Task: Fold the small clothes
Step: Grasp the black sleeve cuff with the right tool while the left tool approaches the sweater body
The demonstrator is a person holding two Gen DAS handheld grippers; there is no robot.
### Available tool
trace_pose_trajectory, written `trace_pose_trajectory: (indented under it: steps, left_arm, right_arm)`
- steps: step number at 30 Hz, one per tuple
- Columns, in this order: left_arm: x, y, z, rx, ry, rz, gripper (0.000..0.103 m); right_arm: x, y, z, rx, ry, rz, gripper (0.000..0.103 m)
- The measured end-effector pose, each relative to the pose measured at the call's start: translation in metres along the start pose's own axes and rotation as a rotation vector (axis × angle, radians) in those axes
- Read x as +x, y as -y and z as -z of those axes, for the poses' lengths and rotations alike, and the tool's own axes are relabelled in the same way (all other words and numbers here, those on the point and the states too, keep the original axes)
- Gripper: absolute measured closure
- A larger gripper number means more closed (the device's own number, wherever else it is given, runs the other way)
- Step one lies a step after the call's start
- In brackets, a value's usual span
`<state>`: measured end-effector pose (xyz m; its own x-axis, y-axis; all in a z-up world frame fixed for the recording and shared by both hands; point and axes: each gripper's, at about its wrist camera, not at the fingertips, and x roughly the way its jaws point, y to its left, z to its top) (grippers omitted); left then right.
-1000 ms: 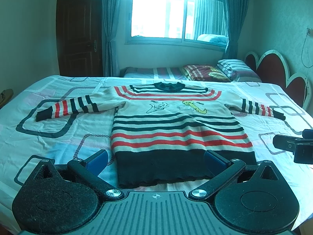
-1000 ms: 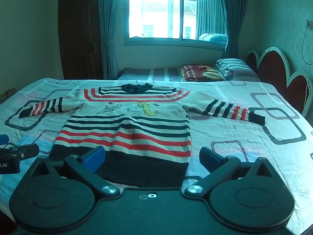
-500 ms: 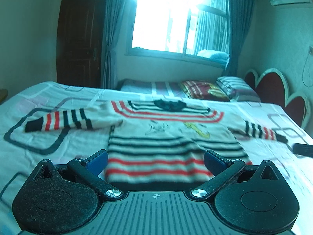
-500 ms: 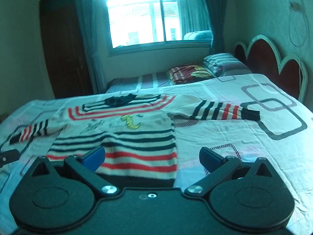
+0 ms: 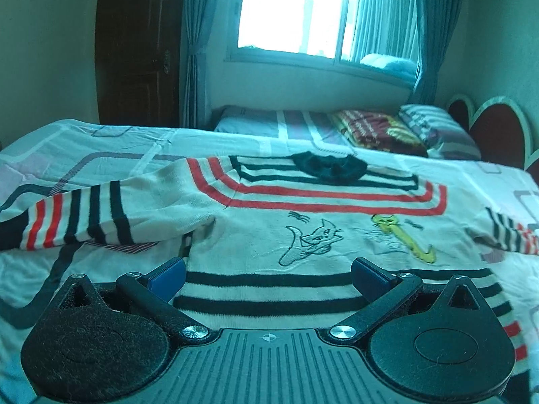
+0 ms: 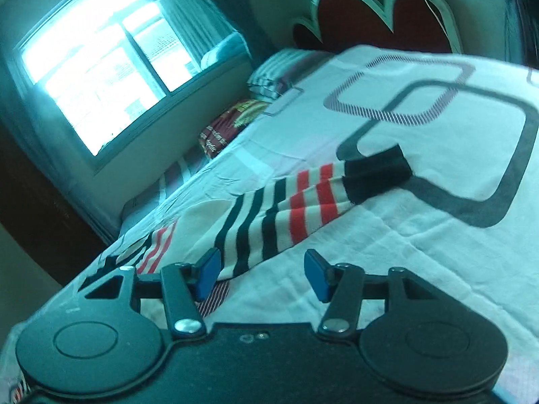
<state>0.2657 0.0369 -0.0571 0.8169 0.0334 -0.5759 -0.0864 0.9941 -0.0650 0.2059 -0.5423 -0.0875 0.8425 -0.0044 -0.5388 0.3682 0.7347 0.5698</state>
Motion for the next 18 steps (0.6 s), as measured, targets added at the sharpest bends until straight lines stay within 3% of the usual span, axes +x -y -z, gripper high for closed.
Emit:
trace_pose_trajectory:
  steps: [4, 6, 12, 18]
  left_arm:
    - [0.036, 0.0, -0.003, 0.005, -0.037, -0.009, 0.0]
    - [0.049, 0.002, -0.001, 0.011, -0.052, -0.012, 0.0]
    - [0.069, 0.008, 0.003, -0.005, -0.087, 0.016, 0.0]
    - [0.075, 0.019, 0.002, 0.006, -0.095, 0.041, 0.0]
  right_arm:
    - [0.042, 0.056, -0.009, 0.294, 0.03, 0.013, 0.047]
    - [0.056, 0.073, -0.011, 0.348, 0.052, 0.0, 0.06]
    - [0.077, 0.076, -0.022, 0.351, 0.088, 0.024, 0.072]
    - [0.076, 0.078, -0.016, 0.378, 0.108, -0.014, 0.074]
